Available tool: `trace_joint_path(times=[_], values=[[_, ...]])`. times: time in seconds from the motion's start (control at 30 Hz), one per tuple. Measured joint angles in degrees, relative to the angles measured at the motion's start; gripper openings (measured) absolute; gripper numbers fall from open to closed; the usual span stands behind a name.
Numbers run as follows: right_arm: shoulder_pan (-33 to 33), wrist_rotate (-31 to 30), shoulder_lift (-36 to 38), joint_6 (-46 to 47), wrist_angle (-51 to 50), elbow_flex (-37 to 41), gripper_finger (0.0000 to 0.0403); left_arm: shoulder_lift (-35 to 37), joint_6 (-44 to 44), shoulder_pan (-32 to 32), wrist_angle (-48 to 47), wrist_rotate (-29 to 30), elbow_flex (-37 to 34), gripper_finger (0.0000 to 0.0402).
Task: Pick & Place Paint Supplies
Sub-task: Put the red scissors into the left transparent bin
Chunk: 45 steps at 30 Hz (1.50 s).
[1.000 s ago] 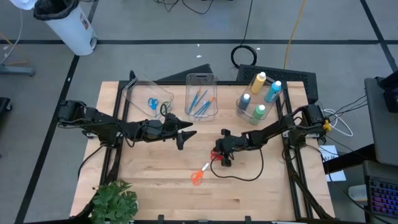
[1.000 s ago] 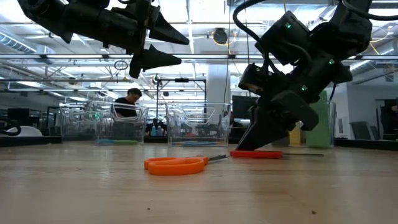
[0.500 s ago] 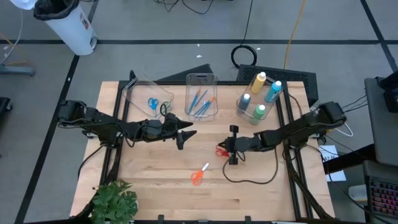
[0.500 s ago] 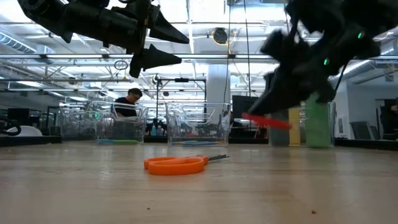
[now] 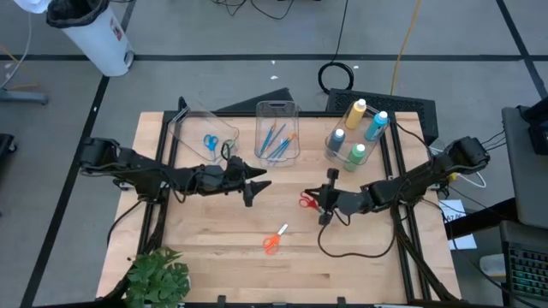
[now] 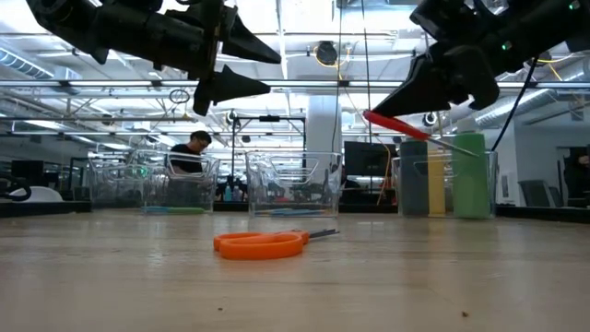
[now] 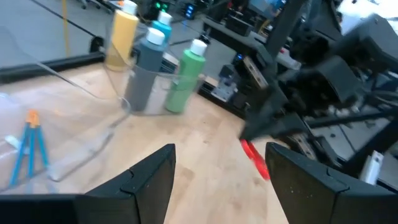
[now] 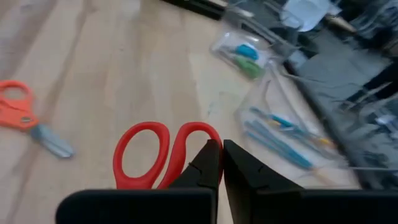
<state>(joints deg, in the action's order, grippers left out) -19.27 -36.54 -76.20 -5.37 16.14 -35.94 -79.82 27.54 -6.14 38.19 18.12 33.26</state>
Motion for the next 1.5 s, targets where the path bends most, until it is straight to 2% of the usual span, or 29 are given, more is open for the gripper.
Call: trace_joint_path(times=[0.17,0.37,0.57,0.67,0.83,1.0,1.33,1.5], values=[[0.0,-4.2,0.0,-1.6,0.3,0.0,0.0000,-3.6,0.0,-1.5,4.1,-2.8,0.5,0.0253],[-0.1,-7.1,0.1,-3.4,1.7,0.0,0.0000,-12.8,0.7,-2.2,4.1,-3.7,8.1,0.0253],[-0.6,-7.2,0.0,-4.1,2.0,-0.1,0.0000,-21.7,3.8,0.1,3.0,-13.1,17.6,0.0253],[-1.0,-7.3,0.0,-4.5,2.1,-0.1,0.0000,-24.5,6.1,0.8,-0.1,-15.5,21.5,0.0253],[-1.1,-7.5,0.0,-5.1,0.8,0.0,0.0000,-27.3,6.5,1.0,-6.4,-15.3,25.6,0.0253],[-1.1,-7.4,0.1,-5.0,2.2,-0.2,0.0000,-28.1,6.1,1.0,-6.8,-15.5,26.3,0.0253],[-1.1,-7.1,0.1,-5.0,3.3,-0.1,0.0000,-27.9,5.9,1.1,-7.2,-10.8,26.3,0.0253],[-1.1,-6.8,0.1,-5.0,4.6,-0.1,0.0000,-27.9,6.1,1.1,-7.2,-10.5,26.3,0.0253]])
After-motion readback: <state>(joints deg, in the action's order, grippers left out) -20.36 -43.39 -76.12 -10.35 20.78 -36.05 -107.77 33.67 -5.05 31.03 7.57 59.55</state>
